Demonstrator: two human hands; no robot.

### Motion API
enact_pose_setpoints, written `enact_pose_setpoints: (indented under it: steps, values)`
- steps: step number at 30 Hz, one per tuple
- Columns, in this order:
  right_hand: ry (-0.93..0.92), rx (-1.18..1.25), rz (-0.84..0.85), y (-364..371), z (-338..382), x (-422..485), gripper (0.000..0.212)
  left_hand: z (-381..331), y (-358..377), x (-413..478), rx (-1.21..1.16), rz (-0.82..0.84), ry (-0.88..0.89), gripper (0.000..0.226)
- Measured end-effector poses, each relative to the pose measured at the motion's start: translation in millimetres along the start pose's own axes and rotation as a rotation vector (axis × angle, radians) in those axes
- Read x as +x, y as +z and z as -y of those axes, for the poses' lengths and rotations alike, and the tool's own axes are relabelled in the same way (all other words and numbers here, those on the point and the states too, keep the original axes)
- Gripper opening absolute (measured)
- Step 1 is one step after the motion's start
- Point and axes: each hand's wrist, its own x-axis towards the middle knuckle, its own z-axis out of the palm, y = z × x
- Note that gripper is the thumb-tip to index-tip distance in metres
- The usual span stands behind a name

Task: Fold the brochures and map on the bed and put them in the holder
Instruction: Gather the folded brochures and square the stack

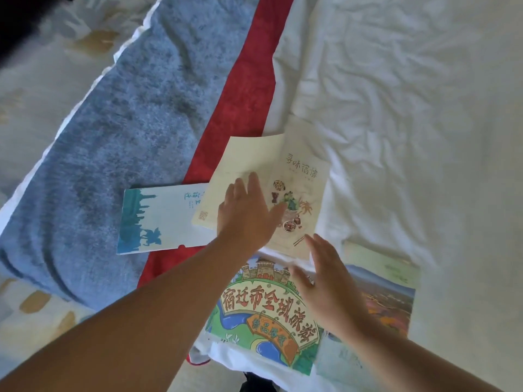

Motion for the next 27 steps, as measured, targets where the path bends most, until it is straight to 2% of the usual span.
enact_pose_setpoints:
  steps: [5,9,14,18,20,22,25,27]
  values:
    - [0.133,0.132,0.012,-21.1,-1.3,25.8,0.073,-10.3,7.1,25.3,0.063,0.064,-0.149,0.069]
    - [0.175,0.192,0.126,-17.0,1.5,30.9,0.078,-6.6,8.2,28.9,0.192,0.046,-0.117,0.045]
    - [0.202,0.310,0.205,-13.2,15.2,45.4,0.081,-10.0,-8.7,23.4,0.142,-0.058,-0.115,0.031]
    - [0.159,0.414,0.166,-22.7,23.7,47.1,0.081,-19.8,-39.5,1.2,0.053,-0.238,0.032,0.032]
    - [0.137,0.477,0.104,-33.5,28.4,48.0,0.080,-31.1,-51.5,-15.8,-0.084,-0.284,0.138,0.029]
    - [0.068,0.544,0.001,-48.7,34.4,48.2,0.071,-44.8,-58.8,-29.0,-0.337,-0.231,0.160,0.020]
    - [0.004,0.679,-0.152,-70.9,33.8,44.4,0.034,-59.5,-57.6,-40.9,-0.765,-0.098,0.055,0.025]
    - [0.038,0.723,-0.186,-83.3,22.0,39.9,0.029,-64.1,-51.0,-47.5,-1.075,0.048,-0.058,0.030]
